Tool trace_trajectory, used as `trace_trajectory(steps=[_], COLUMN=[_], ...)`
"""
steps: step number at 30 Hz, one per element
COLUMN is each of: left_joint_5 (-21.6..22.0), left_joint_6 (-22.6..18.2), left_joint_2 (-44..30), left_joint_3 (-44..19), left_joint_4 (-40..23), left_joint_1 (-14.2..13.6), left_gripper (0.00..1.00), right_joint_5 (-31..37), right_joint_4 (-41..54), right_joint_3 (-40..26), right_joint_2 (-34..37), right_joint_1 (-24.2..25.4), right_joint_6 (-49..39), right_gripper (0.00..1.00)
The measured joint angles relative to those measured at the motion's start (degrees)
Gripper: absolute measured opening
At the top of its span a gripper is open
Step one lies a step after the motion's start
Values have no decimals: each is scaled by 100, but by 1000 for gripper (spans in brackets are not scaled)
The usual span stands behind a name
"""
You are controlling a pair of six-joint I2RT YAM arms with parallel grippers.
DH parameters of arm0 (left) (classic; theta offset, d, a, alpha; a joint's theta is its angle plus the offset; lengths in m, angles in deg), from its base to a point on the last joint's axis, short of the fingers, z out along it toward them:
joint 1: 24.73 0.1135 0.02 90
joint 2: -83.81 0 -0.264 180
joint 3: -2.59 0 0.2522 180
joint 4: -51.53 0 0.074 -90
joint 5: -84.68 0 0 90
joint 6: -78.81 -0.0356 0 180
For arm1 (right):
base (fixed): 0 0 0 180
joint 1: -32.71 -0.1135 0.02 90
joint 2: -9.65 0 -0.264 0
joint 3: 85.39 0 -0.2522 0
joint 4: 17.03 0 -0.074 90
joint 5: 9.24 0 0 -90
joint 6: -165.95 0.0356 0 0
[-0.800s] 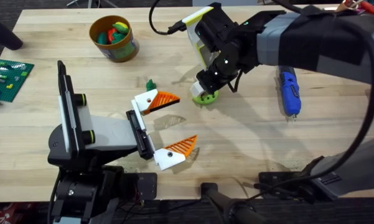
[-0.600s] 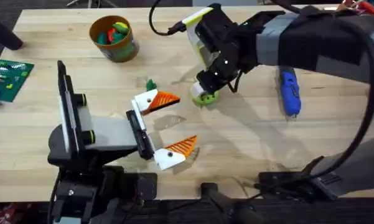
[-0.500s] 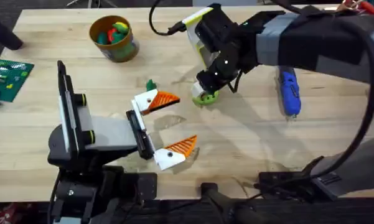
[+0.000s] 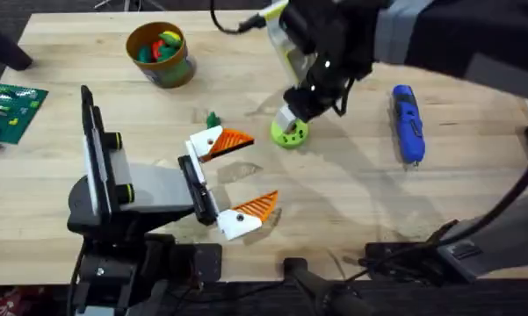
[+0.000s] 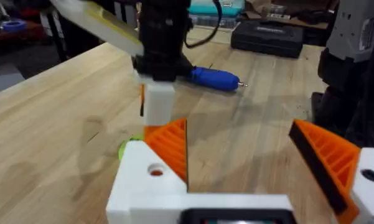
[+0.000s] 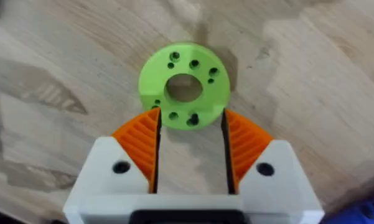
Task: Pick up the gripper from the table and insert it into the empty holder that is missing its gripper. Then pick up a screw, insert it into the mounting hole, and use the screwdriver to tighten it. Finally, clean up the table by picking up the vegetable and placing it into the bucket.
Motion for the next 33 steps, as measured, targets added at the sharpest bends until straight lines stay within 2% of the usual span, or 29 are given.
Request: trace_trajectory(steps=[4, 11, 20, 33], left_joint_5=[0, 0, 0, 0], left_joint_6=[0, 0, 0, 0], left_joint_2=[0, 0, 2, 2], left_joint_3=[0, 0, 0, 0], left_joint_4=[0, 0, 0, 0], left_joint_1=[0, 0, 0, 0], left_gripper=[988, 988, 988, 985], right_joint_5=[0, 0, 0, 0], right_joint_4=[340, 757, 735, 608], right_joint_3=[-308, -358, -365, -369], right_joint_2=[0, 0, 50, 698], right_joint_1=[36, 37, 41, 78], right_joint_6=[-68, -168, -281, -297], right_gripper=[520, 520, 520, 520])
